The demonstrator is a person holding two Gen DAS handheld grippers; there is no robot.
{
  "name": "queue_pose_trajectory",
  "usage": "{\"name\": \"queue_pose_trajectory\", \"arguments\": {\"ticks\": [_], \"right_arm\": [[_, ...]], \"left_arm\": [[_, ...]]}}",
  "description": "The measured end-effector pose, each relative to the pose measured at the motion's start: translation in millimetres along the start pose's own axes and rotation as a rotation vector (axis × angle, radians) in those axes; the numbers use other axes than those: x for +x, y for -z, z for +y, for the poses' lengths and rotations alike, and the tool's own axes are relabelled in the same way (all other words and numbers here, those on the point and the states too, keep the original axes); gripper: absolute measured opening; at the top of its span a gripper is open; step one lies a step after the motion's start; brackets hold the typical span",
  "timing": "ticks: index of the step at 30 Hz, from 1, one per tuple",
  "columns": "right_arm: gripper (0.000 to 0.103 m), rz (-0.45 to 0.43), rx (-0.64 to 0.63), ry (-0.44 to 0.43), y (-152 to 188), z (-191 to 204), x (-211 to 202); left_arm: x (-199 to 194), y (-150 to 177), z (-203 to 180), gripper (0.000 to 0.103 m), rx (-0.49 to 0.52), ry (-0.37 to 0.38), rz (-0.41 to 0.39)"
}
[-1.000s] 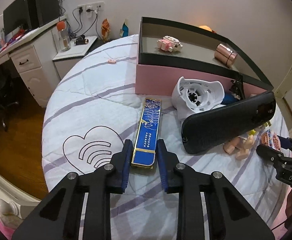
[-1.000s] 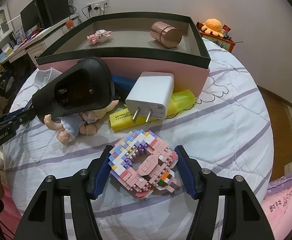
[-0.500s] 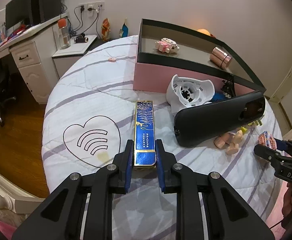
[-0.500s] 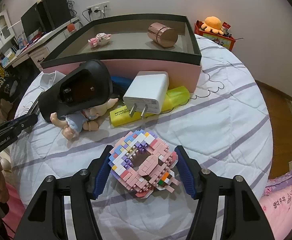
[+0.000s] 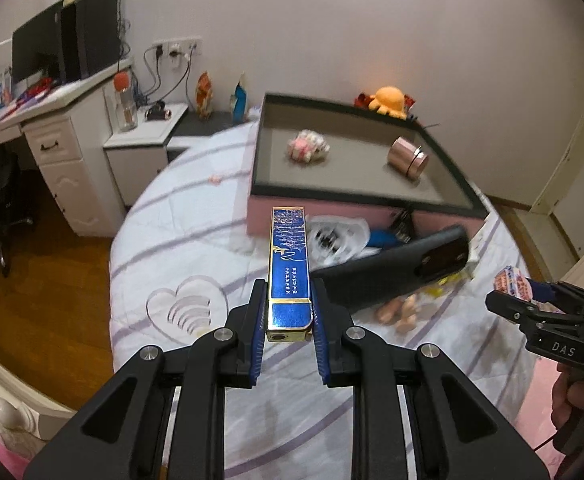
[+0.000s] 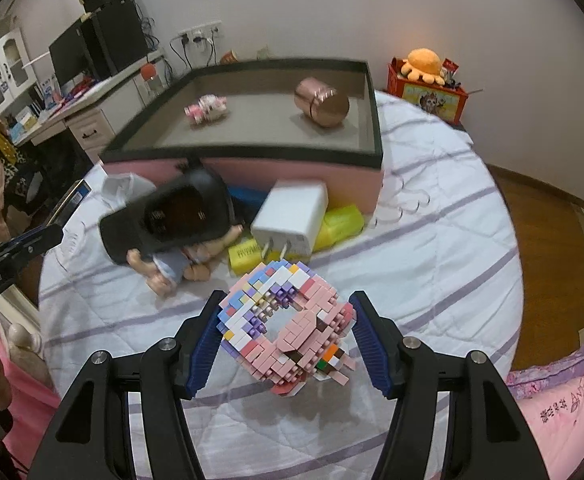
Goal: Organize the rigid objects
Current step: 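Carry both items into the tray and open both grippers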
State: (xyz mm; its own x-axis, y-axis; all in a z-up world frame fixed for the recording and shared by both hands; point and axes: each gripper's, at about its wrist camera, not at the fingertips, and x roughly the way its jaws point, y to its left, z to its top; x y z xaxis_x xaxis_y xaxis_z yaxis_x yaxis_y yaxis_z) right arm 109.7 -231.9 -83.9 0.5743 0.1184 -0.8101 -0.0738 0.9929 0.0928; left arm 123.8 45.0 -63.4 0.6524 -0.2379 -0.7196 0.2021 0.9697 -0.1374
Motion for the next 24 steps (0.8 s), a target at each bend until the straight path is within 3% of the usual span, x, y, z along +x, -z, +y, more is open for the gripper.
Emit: {"name": "queue_pose_trajectory", "arguments": {"ticks": [5,13,18,24], "right_arm": [[0.063,-0.048,-0.029,0.000,-24,1,-16],[0.063,-0.138,-0.063,-0.014,-92,2,-27],[0.063,-0.148,-0.067,-0.026,-133,1,-6],[0.063,-0.079,-0.044,-0.038,-157,-3,42]], "left_arm": [[-12,-25,-7,0.020,0.026,0.005,-0.043],[-2,-78,-24,0.020,0.065,0.027,-0.080],[26,-109,-35,0.021,0.073,0.023,-0.081],[74,-131,-41,0.021,0.070,0.010,-0.035]]}}
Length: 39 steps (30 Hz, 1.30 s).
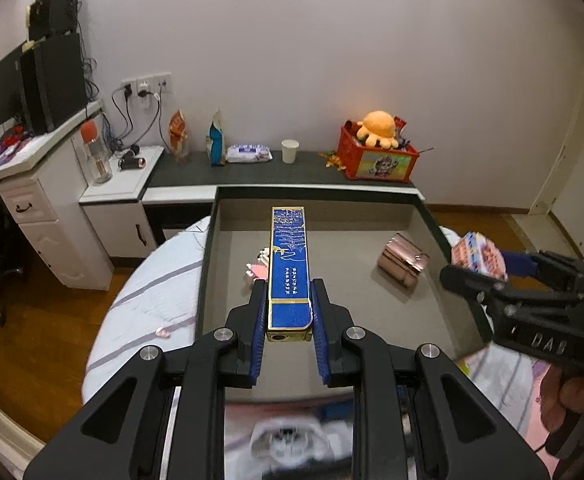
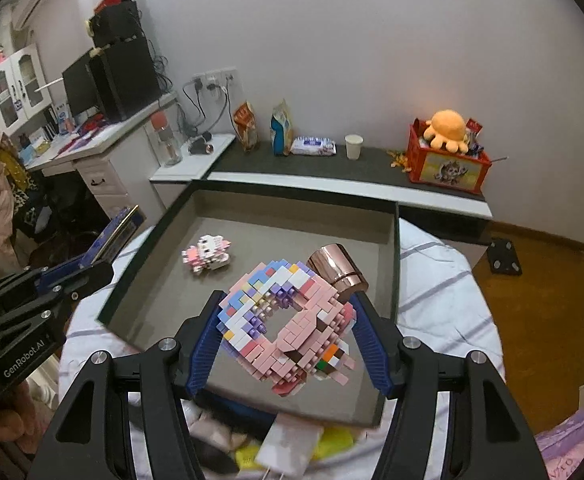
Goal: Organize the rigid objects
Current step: 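Carry both items into the tray and open both grippers, then withdraw both tools from the tray toward the black device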
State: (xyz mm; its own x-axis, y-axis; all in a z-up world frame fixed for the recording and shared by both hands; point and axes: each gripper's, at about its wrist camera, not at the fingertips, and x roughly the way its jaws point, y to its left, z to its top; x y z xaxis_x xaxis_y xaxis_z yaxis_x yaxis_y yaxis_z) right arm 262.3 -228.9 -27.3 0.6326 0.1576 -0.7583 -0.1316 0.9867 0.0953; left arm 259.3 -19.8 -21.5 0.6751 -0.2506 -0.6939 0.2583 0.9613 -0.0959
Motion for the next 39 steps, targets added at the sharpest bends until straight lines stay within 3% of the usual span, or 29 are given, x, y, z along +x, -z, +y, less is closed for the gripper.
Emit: {"name": "queue_pose_trajectory", "arguments": {"ticks": [6,14,15,17,18,21,22,27,33,39], "right_arm": [[0.063,0.097,0.029,0.000,5,-10,47],[0.063,0.176,0.025,0.024,13,-13,74],[0.063,0.187,0.024,0.029,14,-13,77],[0.064,0.206,0.009,0.048,16,-11,82],[0.065,0.206,-0.002,0.058,17,-9,83],[0.083,0.200,0.017,0.074,17,-11,79],[0.083,0.194,0.028,0.067,17,-12,77],[0.084,0.156,0.075,0.035,18,-17,62],[0.084,0.091,0.153,-0.053,23,-23,29],[0.084,0.033,0.175,-0.115,38,-16,-10]], "left_arm": [[43,3,-7,0.021,0.012,0.007,0.078],[69,10,-14,0.022,0.031,-0.009,0.150],[71,10,-14,0.026,0.030,-0.020,0.159],[72,10,-13,0.051,0.029,-0.036,0.164],[70,10,-13,0.078,0.028,-0.055,0.159],[56,8,-9,0.096,0.024,-0.081,0.107],[52,8,-8,0.100,0.019,-0.086,0.099],[21,4,2,0.102,-0.014,-0.129,0.021],[-26,11,16,0.103,-0.059,-0.126,-0.045],[-62,33,19,0.103,-0.062,-0.136,-0.038]]}}
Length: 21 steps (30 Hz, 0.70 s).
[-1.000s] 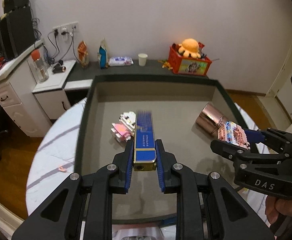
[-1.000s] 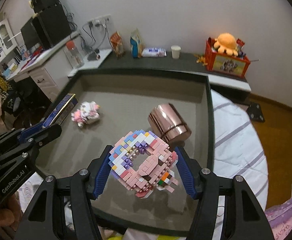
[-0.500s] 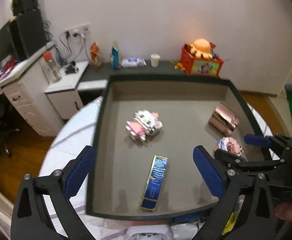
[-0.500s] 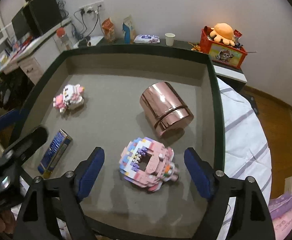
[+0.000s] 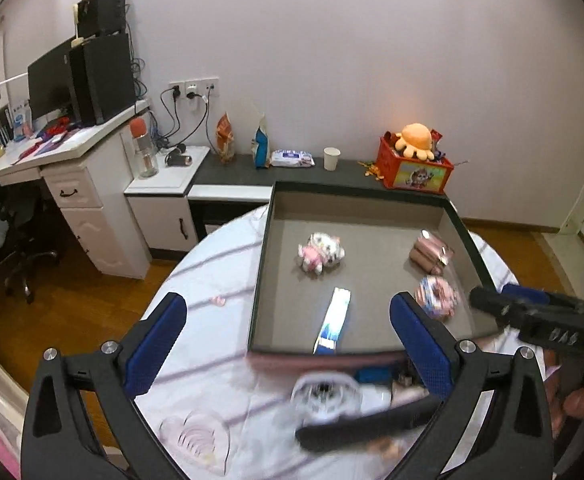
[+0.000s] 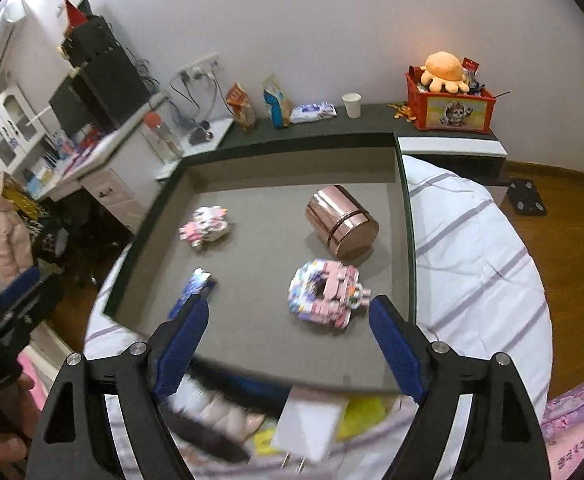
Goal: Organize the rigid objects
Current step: 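Withdraw both tools from the tray toward the black device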
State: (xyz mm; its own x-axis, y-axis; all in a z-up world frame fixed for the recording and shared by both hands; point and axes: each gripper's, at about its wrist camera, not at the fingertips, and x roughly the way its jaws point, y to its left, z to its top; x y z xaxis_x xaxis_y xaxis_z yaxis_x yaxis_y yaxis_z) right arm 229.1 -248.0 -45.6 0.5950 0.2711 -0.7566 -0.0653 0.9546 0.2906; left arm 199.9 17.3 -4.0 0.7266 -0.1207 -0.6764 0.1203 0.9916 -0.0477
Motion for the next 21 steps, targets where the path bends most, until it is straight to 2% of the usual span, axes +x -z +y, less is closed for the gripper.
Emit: {"name": "queue_pose_trajectory", "arguments": {"ticks": [4,8,14,17,19,21], "right_arm": [[0.084,-0.014,0.009,-0.050,24,6,-25],[0.084,0.005,0.019,-0.074,49,7,-36],[0.084,0.030,0.031,-0.064,87,4,-45],[0.084,0.016,0.040,-0.052,99,3,-55],[0.084,0.002,0.035,-0.032,106,3,-61],[0.084,-0.012,0.026,-0.015,115,5,-68]], "left_arm": [[-12,23,-1,0.103,0.018,-0.011,0.061],[-14,50,-7,0.103,0.040,-0.073,0.113],[-24,72,-8,0.103,0.019,-0.123,0.114],[-33,80,-7,0.103,0.006,-0.115,0.092],[-35,85,-6,0.103,-0.004,-0.072,0.088],[-33,90,-5,0.103,-0.019,-0.023,0.120]]}}
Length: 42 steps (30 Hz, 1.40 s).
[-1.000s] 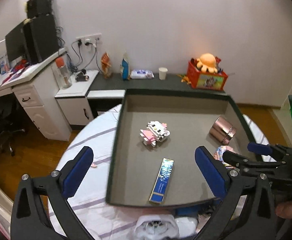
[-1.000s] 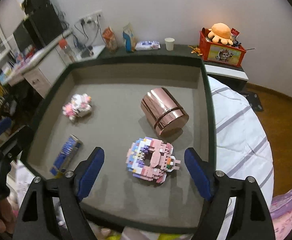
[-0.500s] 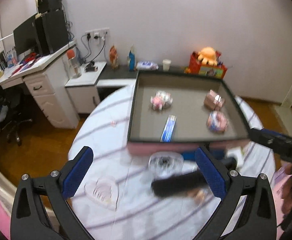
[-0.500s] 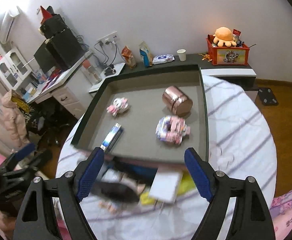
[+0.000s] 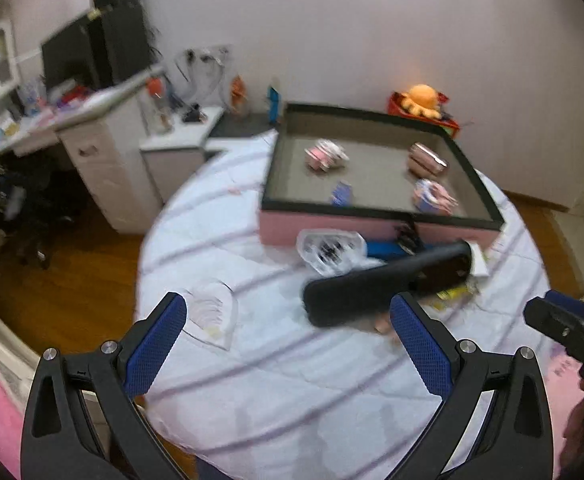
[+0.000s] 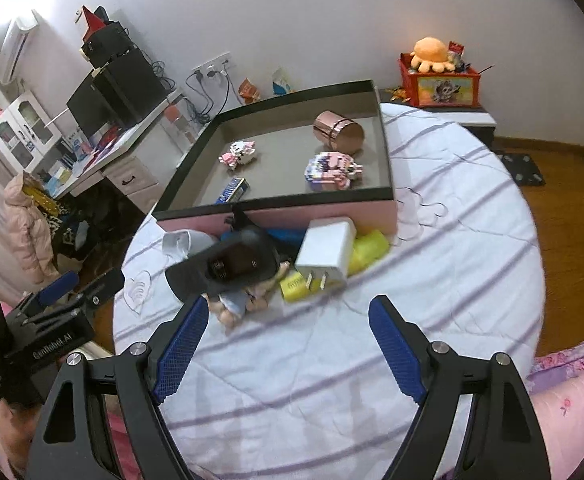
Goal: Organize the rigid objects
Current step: 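Withdraw both tools from the tray toward the black device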
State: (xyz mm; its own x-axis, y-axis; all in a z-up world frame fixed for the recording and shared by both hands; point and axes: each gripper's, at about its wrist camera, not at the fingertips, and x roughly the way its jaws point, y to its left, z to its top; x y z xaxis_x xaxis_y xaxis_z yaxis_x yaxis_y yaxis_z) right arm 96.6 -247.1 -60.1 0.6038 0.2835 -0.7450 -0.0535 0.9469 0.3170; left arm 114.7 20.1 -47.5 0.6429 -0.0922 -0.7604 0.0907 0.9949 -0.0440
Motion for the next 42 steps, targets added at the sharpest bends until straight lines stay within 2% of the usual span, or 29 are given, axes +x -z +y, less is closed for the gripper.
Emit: {"name": "queue_pose_trajectory", "arguments": {"ticks": [2,6,16,27,42], "right_arm": [[0.084,-0.002,-0.013,0.014,8,0,-3],[0.084,0.024,-0.021,0.020,24,-1,-2],[0.084,0.069,-0.005,0.042,41,-15,9],[0.084,0.081,-0.016,0.081,32,-15,21],[0.084,0.067,-0.115,0.016,-12,6,44]], "left_arm": [[3,6,2,0.103,-0.026,0.006,0.023],[4,18,2,0.103,-0.026,-0.061,0.031],[12,44,20,0.103,-0.052,-0.056,0.067],[21,38,8,0.103,0.000,-0.034,0.057],[50,20,1,0.103,0.028,-0.031,0.079]]}}
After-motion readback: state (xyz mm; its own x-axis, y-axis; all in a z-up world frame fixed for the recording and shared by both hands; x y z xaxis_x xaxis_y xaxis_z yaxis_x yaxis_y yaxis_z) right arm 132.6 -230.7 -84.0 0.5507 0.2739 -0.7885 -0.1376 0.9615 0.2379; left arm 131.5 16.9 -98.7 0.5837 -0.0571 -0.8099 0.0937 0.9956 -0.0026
